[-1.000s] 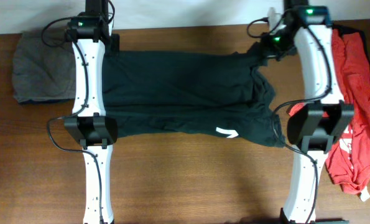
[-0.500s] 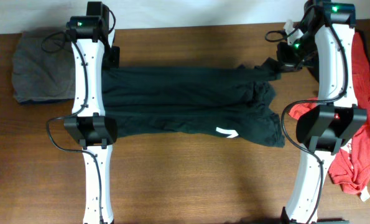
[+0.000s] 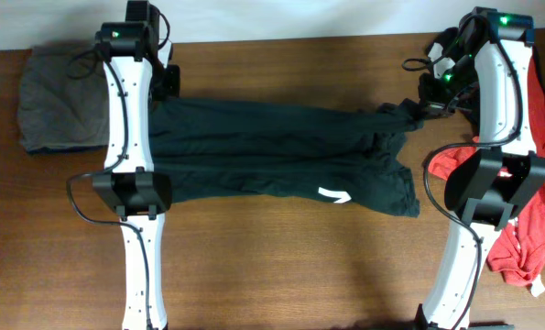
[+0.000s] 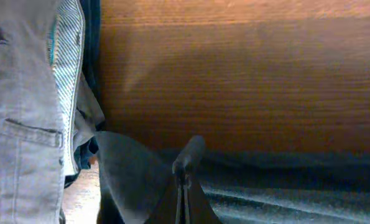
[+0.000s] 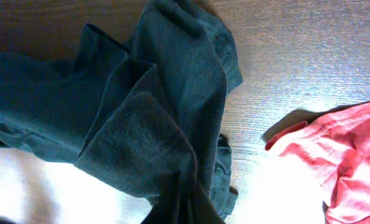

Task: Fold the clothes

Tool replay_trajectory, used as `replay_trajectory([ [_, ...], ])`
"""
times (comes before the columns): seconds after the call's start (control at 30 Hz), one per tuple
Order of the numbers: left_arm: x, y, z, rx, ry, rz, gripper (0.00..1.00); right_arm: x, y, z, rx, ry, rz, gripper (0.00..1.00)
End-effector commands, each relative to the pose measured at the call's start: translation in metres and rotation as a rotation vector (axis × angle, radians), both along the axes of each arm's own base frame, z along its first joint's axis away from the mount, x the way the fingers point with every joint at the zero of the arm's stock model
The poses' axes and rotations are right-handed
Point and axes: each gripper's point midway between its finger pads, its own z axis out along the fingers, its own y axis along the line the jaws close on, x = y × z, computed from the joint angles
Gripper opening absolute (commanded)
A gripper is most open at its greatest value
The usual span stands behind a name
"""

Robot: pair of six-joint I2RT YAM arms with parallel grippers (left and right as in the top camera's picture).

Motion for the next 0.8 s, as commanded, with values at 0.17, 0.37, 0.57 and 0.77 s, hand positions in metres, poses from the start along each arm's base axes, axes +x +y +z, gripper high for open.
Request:
replay_trajectory([
  [0.17, -0.014, -0.013, 0.043, -0.124, -0.024, 0.030, 0.00, -0.023, 0.004, 0.043, 0.004, -0.057, -0.001, 0.04],
  [0.37, -0.025, -0.009, 0.061, -0.109, -0.026, 0.055, 0.00, -0.032, 0.007, 0.058, -0.001, -0.080, 0.000, 0.04],
  [0.57, -0.037, -0.003, 0.088, -0.081, -0.061, 0.075, 0.00, -0.034, 0.017, 0.062, -0.003, -0.089, 0.025, 0.04],
  [0.77, -0.054, 0.003, 0.051, -0.042, 0.086, 0.091, 0.01, -0.037, 0.027, 0.040, 0.005, -0.037, 0.048, 0.04],
])
